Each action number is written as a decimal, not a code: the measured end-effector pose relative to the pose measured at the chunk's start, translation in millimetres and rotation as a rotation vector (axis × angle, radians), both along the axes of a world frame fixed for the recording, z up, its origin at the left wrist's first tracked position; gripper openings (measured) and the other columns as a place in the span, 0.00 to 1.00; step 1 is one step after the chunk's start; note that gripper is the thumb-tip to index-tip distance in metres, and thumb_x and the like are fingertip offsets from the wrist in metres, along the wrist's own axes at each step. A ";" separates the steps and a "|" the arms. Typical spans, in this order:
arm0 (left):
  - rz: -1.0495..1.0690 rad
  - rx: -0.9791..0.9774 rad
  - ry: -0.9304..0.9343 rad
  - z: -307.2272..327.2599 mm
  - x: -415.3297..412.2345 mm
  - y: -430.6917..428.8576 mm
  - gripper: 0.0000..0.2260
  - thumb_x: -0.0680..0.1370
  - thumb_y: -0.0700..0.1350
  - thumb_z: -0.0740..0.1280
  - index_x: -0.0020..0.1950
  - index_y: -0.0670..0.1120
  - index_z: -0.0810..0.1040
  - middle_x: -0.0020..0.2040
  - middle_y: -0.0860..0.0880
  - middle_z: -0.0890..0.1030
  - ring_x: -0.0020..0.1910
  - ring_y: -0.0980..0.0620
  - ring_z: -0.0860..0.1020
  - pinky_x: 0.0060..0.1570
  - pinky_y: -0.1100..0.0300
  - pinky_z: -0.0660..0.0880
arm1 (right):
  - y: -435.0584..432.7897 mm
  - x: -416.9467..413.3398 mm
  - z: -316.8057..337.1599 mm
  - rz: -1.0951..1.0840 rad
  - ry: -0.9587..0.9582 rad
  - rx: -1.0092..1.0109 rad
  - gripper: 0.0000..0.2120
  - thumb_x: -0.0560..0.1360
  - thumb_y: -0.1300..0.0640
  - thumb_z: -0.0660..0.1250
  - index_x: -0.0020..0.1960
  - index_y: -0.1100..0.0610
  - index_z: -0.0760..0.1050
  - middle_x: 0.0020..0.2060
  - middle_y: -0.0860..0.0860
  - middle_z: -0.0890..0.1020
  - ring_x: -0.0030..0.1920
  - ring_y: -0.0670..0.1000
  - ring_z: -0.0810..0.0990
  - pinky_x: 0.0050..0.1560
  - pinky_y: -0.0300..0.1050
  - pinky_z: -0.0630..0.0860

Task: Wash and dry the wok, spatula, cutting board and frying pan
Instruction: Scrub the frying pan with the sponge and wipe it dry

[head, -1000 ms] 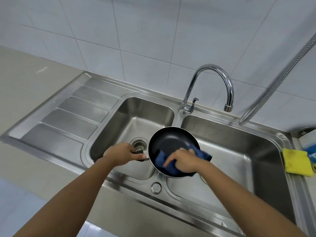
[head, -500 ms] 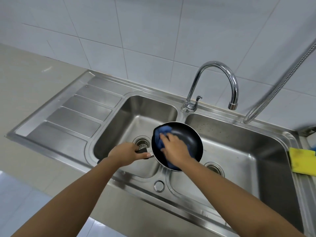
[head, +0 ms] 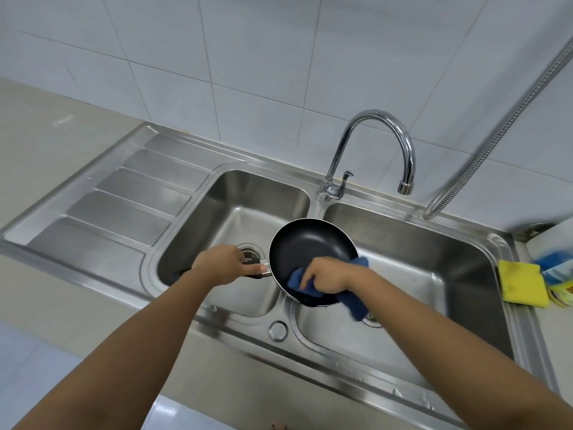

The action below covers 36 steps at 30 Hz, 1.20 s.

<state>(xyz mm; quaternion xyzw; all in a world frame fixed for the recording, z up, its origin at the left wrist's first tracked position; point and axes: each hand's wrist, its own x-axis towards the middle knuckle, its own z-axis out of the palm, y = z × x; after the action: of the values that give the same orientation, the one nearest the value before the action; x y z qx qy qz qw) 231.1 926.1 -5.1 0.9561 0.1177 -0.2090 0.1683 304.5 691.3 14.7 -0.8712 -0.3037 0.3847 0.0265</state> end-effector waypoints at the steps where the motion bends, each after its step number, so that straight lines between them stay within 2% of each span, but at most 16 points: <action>1: -0.003 -0.010 0.013 1.6 1.2 -0.3 0.33 0.65 0.79 0.59 0.32 0.48 0.71 0.34 0.50 0.76 0.37 0.50 0.76 0.34 0.58 0.68 | 3.9 -3.7 0.2 -0.061 0.074 0.146 0.19 0.70 0.69 0.61 0.50 0.51 0.84 0.48 0.47 0.83 0.50 0.51 0.78 0.54 0.42 0.74; 4: -0.004 -0.030 0.016 0.6 -1.4 -1.1 0.31 0.67 0.77 0.62 0.31 0.48 0.71 0.32 0.51 0.74 0.34 0.51 0.73 0.33 0.57 0.66 | 20.6 -1.6 -11.9 -0.294 0.183 0.404 0.20 0.71 0.71 0.64 0.37 0.45 0.74 0.39 0.44 0.77 0.44 0.46 0.74 0.49 0.39 0.70; 6: -0.006 -0.043 0.002 -4.2 -5.3 -2.3 0.31 0.67 0.76 0.62 0.32 0.47 0.72 0.31 0.51 0.73 0.32 0.51 0.72 0.32 0.57 0.65 | 35.2 4.0 -20.3 -0.476 0.047 0.499 0.13 0.73 0.66 0.66 0.44 0.47 0.74 0.48 0.52 0.78 0.51 0.50 0.74 0.52 0.40 0.69; 7: -0.008 -0.044 -0.007 -6.8 -7.2 -3.1 0.31 0.66 0.77 0.61 0.33 0.47 0.73 0.31 0.51 0.73 0.32 0.51 0.72 0.32 0.57 0.65 | 41.8 10.3 -27.4 -0.562 -0.075 0.505 0.10 0.74 0.63 0.66 0.53 0.52 0.75 0.55 0.57 0.77 0.57 0.53 0.74 0.56 0.43 0.69; 8: -0.008 -0.042 -0.017 -9.4 -9.2 -4.0 0.32 0.66 0.77 0.60 0.33 0.47 0.73 0.31 0.50 0.73 0.33 0.50 0.73 0.32 0.57 0.65 | 47.8 13.7 -31.4 -0.665 -0.200 0.450 0.17 0.76 0.59 0.65 0.64 0.57 0.72 0.64 0.60 0.73 0.65 0.57 0.71 0.63 0.47 0.66; 10: 0.001 -0.035 -0.027 -14.2 -13.2 -6.3 0.33 0.65 0.79 0.59 0.33 0.47 0.72 0.31 0.51 0.73 0.33 0.50 0.73 0.32 0.57 0.64 | 55.6 7.3 -34.5 -0.929 -0.296 0.264 0.34 0.78 0.50 0.63 0.78 0.59 0.51 0.76 0.61 0.57 0.75 0.62 0.56 0.73 0.56 0.54; 13: 0.036 -0.045 -0.018 -18.3 -16.6 -8.7 0.34 0.64 0.80 0.57 0.33 0.47 0.72 0.30 0.51 0.73 0.31 0.51 0.72 0.31 0.58 0.64 | 63.4 -11.1 -36.1 -1.133 -0.236 0.270 0.46 0.77 0.46 0.65 0.78 0.58 0.34 0.78 0.60 0.41 0.77 0.62 0.45 0.75 0.61 0.44; 16: 0.039 -0.051 -0.009 -17.1 -16.2 -8.8 0.34 0.65 0.80 0.58 0.32 0.47 0.72 0.29 0.51 0.72 0.30 0.51 0.71 0.30 0.58 0.63 | 58.2 -15.9 -44.7 -0.746 -0.207 0.303 0.43 0.77 0.53 0.65 0.79 0.51 0.38 0.78 0.58 0.41 0.77 0.63 0.45 0.76 0.58 0.48; 18: 0.039 -0.031 -0.009 -15.7 -15.9 -8.2 0.33 0.66 0.79 0.58 0.32 0.47 0.72 0.29 0.51 0.72 0.30 0.52 0.72 0.30 0.59 0.63 | 43.2 -17.0 -40.3 -0.484 -0.105 0.416 0.35 0.75 0.63 0.62 0.79 0.51 0.54 0.78 0.55 0.53 0.77 0.59 0.53 0.75 0.48 0.54; 20: 0.048 -0.016 -0.007 -15.3 -17.3 -9.1 0.33 0.67 0.78 0.58 0.33 0.47 0.73 0.30 0.51 0.73 0.31 0.51 0.72 0.30 0.59 0.64 | 20.4 -18.2 -33.6 -0.351 -0.006 0.476 0.27 0.73 0.69 0.60 0.69 0.53 0.74 0.69 0.54 0.74 0.70 0.55 0.70 0.70 0.44 0.64; 23: 0.053 -0.002 0.001 -14.5 -18.7 -9.1 0.33 0.67 0.78 0.59 0.33 0.47 0.72 0.31 0.50 0.73 0.32 0.51 0.72 0.31 0.59 0.64 | -6.9 -4.6 -9.1 -0.143 -0.015 0.135 0.15 0.72 0.63 0.65 0.51 0.49 0.85 0.51 0.48 0.85 0.54 0.51 0.80 0.57 0.43 0.75; 25: 0.047 -0.024 0.004 -14.4 -18.0 -6.4 0.34 0.66 0.79 0.59 0.34 0.46 0.72 0.30 0.50 0.72 0.32 0.51 0.72 0.32 0.58 0.64 | -10.8 10.8 9.8 0.009 -0.210 -0.167 0.08 0.71 0.55 0.70 0.49 0.51 0.84 0.48 0.49 0.85 0.50 0.52 0.81 0.49 0.43 0.75; 26: 0.040 -0.042 0.006 -14.2 -17.1 -4.7 0.34 0.65 0.79 0.59 0.33 0.46 0.72 0.30 0.50 0.72 0.31 0.52 0.71 0.32 0.58 0.63 | -9.6 18.0 14.0 0.086 -0.373 -0.261 0.08 0.73 0.54 0.69 0.51 0.52 0.83 0.51 0.50 0.84 0.52 0.53 0.81 0.49 0.43 0.73; 29: 0.017 -0.076 0.004 -12.5 -12.6 -1.6 0.34 0.63 0.80 0.59 0.32 0.46 0.69 0.31 0.50 0.70 0.30 0.51 0.69 0.32 0.58 0.63 | -0.2 32.8 0.4 0.205 -0.695 -0.333 0.13 0.79 0.57 0.60 0.61 0.54 0.77 0.68 0.55 0.73 0.65 0.55 0.73 0.65 0.50 0.64; 32: -0.002 -0.074 0.013 -10.0 -10.7 -0.9 0.34 0.64 0.79 0.58 0.32 0.46 0.67 0.32 0.50 0.70 0.31 0.51 0.69 0.32 0.57 0.63 | 15.2 34.6 -13.8 0.126 -0.670 -0.264 0.17 0.77 0.58 0.62 0.66 0.56 0.75 0.76 0.59 0.58 0.69 0.58 0.67 0.75 0.57 0.52; 36: -0.002 -0.066 0.005 -12.8 -10.9 -0.1 0.35 0.63 0.80 0.58 0.32 0.46 0.70 0.31 0.50 0.71 0.30 0.51 0.69 0.31 0.58 0.63 | 29.3 23.5 -22.4 -0.025 -0.558 0.009 0.18 0.75 0.61 0.64 0.64 0.55 0.76 0.77 0.58 0.56 0.68 0.60 0.66 0.74 0.55 0.56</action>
<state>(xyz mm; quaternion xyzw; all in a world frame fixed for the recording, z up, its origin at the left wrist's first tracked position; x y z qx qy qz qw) 220.2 926.0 -18.0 0.9496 0.1104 -0.2154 0.1992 328.0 720.6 -7.7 -0.9470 -0.2904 0.1282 -0.0497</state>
